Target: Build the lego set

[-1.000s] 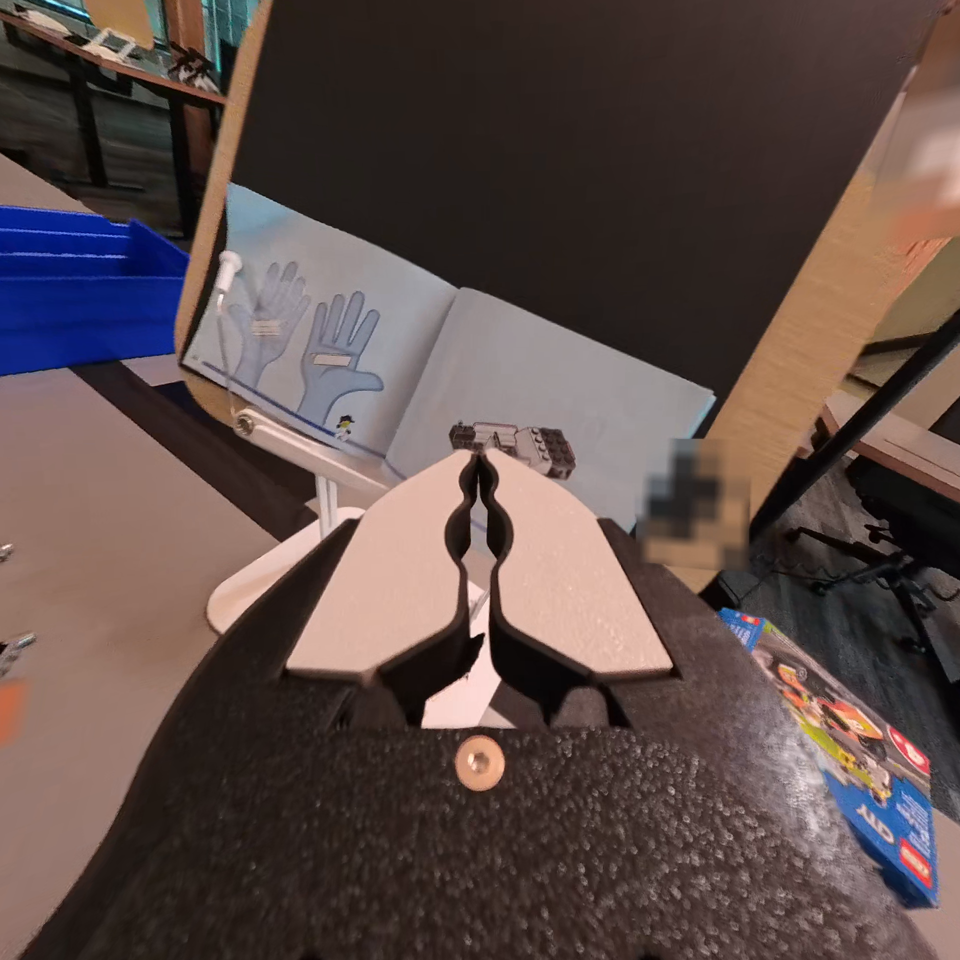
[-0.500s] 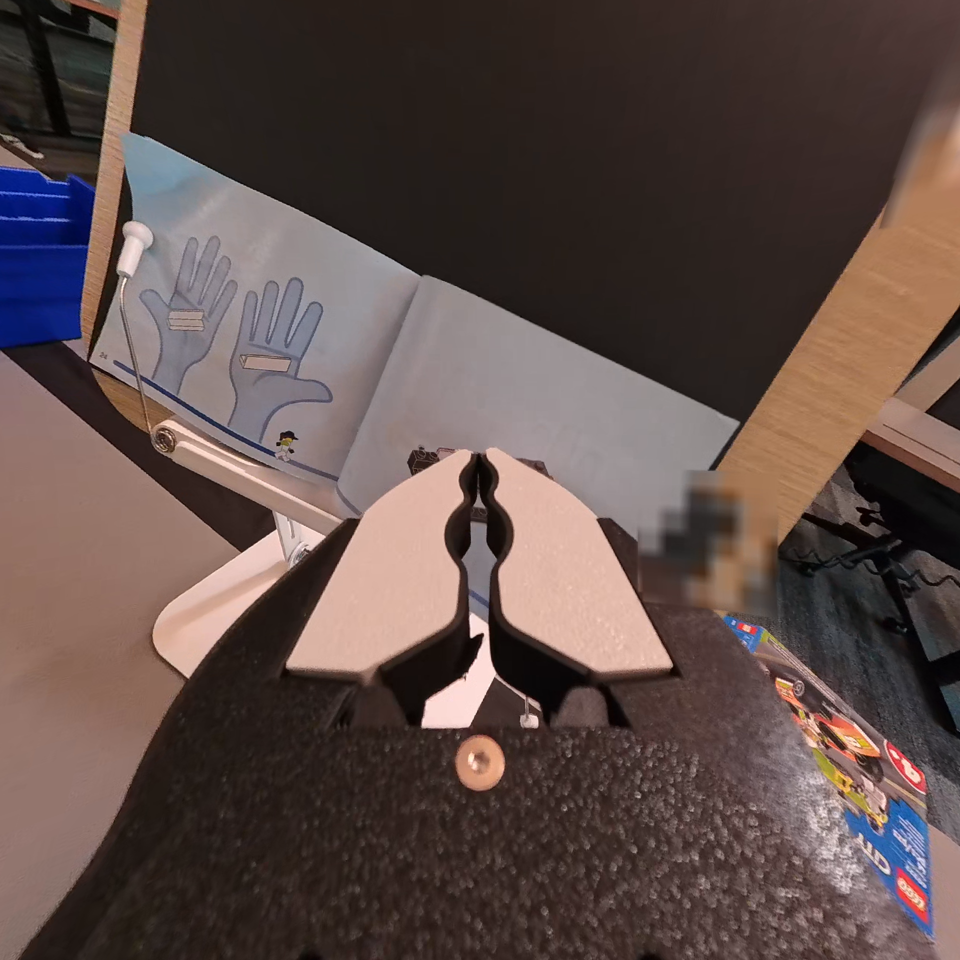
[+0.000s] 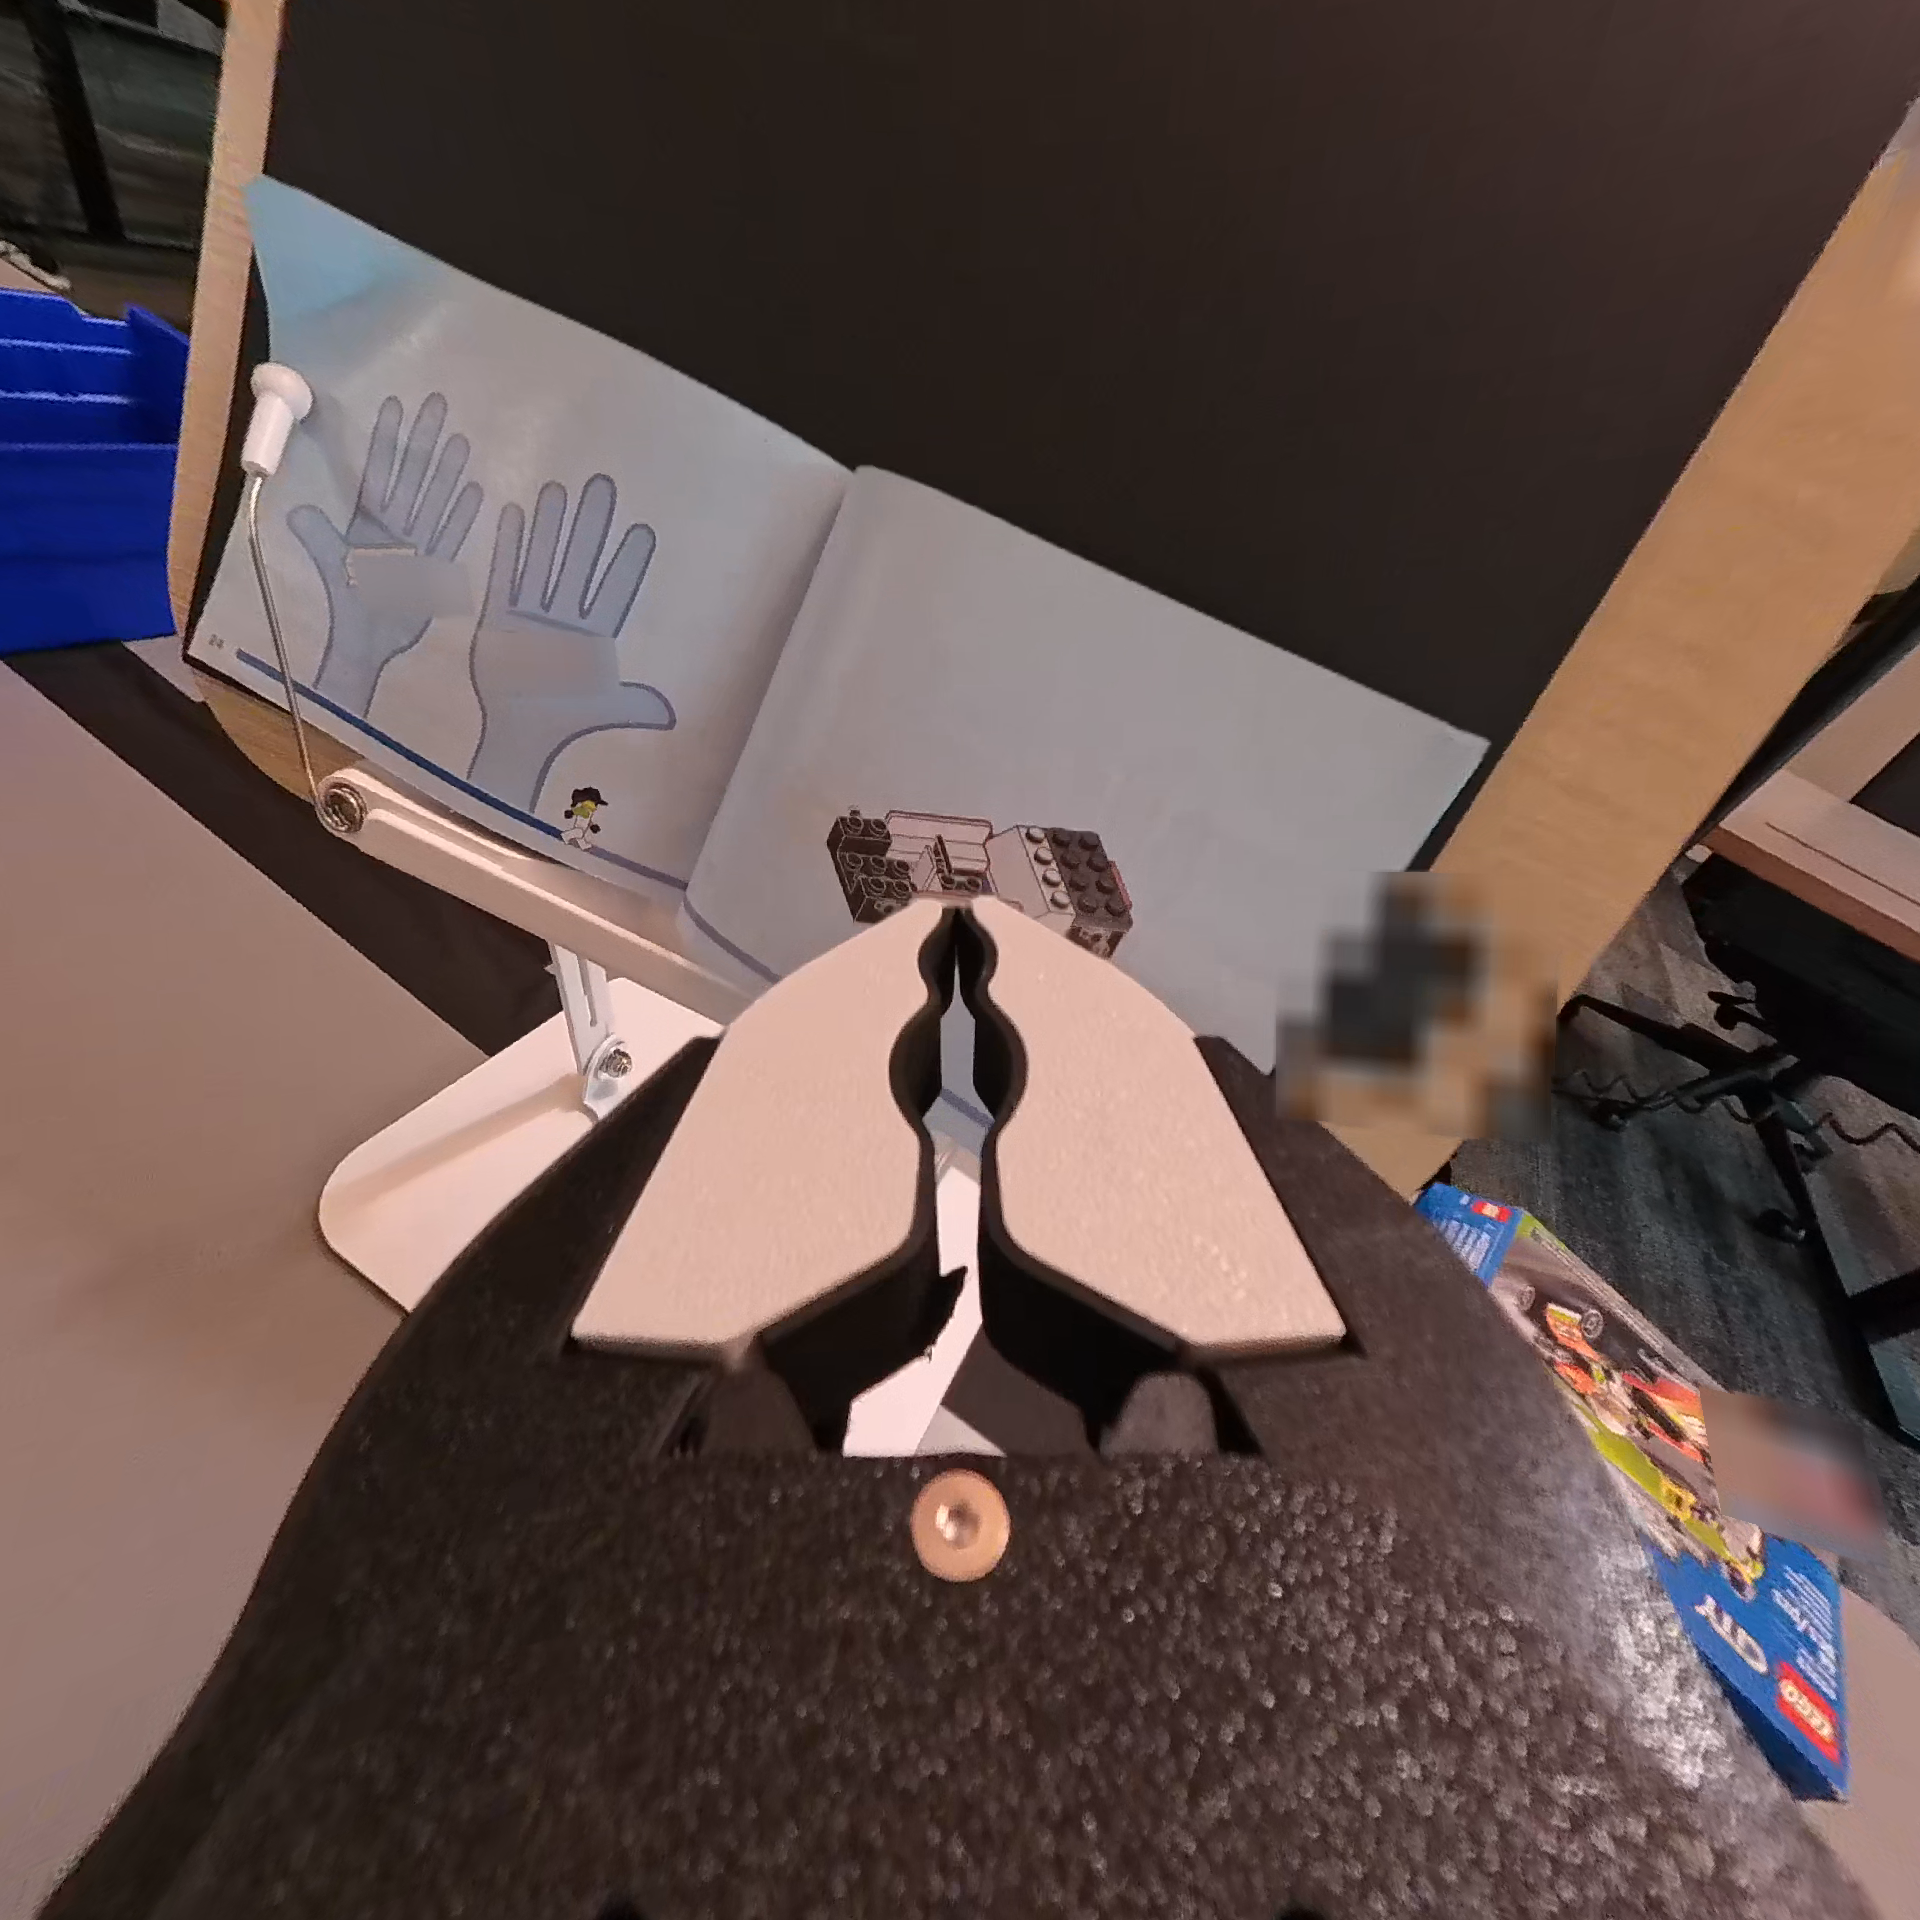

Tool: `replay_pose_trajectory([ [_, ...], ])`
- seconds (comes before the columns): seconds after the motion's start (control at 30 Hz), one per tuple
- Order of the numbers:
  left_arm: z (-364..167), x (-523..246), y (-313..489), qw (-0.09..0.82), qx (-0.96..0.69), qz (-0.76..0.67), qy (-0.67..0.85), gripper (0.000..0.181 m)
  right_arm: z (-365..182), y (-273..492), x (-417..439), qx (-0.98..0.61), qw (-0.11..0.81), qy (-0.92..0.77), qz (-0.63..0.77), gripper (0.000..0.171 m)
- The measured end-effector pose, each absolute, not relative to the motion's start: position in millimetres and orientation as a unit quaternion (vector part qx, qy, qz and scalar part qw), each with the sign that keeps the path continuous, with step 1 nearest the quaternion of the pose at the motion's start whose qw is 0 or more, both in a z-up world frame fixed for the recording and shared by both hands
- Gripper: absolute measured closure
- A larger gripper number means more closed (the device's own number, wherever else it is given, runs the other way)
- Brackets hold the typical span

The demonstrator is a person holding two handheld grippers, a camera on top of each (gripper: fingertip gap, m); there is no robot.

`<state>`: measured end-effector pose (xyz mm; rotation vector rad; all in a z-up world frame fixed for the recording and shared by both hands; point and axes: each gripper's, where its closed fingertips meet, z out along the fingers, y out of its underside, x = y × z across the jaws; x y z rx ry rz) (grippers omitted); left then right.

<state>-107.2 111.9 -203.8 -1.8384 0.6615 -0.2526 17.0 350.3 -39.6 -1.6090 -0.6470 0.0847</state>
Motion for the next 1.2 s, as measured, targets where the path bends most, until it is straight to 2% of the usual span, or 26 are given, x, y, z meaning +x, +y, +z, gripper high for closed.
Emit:
replay_pose_trajectory([
  [0.87,-205.0,-108.6,110.3,0.550,-0.778,-0.107,0.284,0.181,-47.4,333.7,16.2,-0.705,0.644,-0.295,0.036,0.171],
  [1.03,-202.6,-109.5,109.2,0.552,-0.776,-0.108,0.285,0.181,-68.7,303.3,12.3,-0.707,0.627,-0.324,0.041,0.171],
  [1.2,-201.2,-109.5,107.7,0.554,-0.773,-0.108,0.289,0.181,-114.3,248.6,9.7,-0.717,0.579,-0.382,0.074,0.171],
])
